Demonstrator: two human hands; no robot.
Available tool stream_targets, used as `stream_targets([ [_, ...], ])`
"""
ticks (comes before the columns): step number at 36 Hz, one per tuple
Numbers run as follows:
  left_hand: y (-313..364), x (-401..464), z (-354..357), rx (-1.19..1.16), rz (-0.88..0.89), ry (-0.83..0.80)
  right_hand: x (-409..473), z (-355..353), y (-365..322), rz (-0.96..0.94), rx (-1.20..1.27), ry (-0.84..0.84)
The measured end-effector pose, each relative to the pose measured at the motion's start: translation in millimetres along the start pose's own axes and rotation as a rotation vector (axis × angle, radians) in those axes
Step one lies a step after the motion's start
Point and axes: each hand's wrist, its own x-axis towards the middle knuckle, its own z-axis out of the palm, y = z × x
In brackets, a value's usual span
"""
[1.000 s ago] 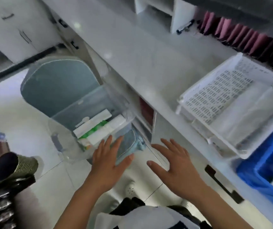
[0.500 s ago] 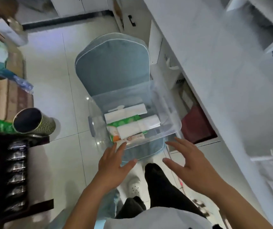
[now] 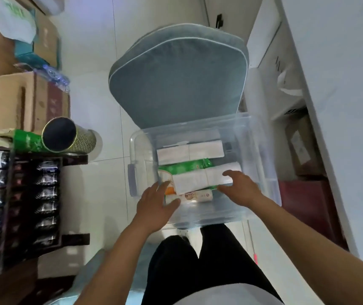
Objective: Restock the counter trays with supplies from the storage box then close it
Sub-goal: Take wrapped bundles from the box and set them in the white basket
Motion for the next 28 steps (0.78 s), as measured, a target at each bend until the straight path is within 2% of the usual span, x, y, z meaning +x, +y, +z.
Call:
stream_targets([
  [4, -3.4, 54.6, 23.4, -0.006, -0.031, -0.047, 57.8, 18.2, 14.3, 0.058, 0.065, -0.011],
  [9, -17.4, 117.8, 68.1, 0.202, -0.092, -0.177, 125.0, 47.0, 37.3, 0.123, 0.121, 0.014],
  [14, -28.7, 167.9, 104.7, 0.338, 0.026, -0.097, 197.3, 56.3, 47.8, 0.279, 0.364, 0.178],
  [19, -34.4, 202.6, 124.3, 0.379, 0.129, 0.020, 254.1, 62.8, 43.8, 0.365, 0.623, 0.223],
  [28, -39.0, 220.4, 131.2, 0.386, 0.161, 0.021, 288.6, 49.9, 27.1, 0.525, 0.710, 0.253],
])
